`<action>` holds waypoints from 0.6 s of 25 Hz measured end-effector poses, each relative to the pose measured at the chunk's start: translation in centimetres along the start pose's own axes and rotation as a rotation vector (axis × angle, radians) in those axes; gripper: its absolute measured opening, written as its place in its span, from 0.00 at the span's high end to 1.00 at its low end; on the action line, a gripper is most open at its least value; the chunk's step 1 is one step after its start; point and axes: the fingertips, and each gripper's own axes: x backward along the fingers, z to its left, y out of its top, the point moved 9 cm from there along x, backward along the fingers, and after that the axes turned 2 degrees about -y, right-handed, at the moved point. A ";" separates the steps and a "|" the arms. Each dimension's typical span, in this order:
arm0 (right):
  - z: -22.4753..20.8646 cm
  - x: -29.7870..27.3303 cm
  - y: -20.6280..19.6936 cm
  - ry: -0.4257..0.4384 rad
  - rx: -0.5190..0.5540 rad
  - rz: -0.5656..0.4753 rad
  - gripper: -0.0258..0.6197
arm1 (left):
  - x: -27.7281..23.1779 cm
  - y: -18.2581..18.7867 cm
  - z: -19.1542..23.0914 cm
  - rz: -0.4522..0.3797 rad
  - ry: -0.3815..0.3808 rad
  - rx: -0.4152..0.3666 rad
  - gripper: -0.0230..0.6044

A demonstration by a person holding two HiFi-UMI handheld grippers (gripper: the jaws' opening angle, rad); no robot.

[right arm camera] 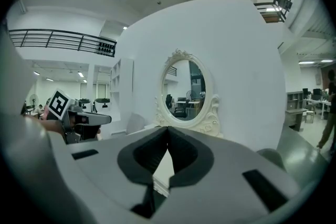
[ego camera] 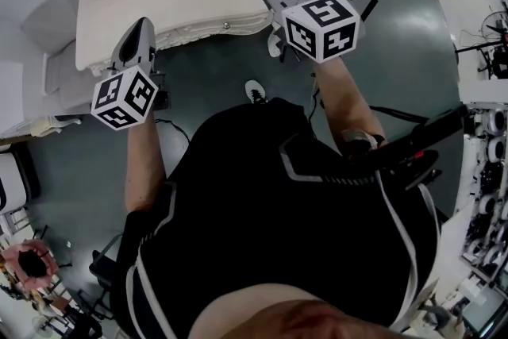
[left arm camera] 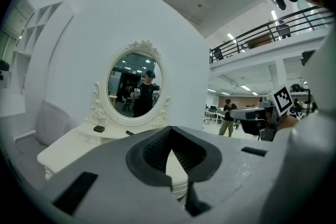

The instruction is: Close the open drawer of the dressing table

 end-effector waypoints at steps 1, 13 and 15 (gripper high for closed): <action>-0.1 0.1 0.2 -0.008 0.000 -0.004 0.95 | 0.1 0.3 -0.1 -0.004 0.000 -0.006 0.96; -0.8 0.2 0.6 -0.020 0.014 0.003 0.96 | -0.2 1.4 -0.8 -0.022 -0.007 -0.024 0.96; -0.6 0.2 0.6 -0.020 0.020 0.004 0.96 | 0.0 1.4 -0.7 -0.026 -0.005 -0.022 0.96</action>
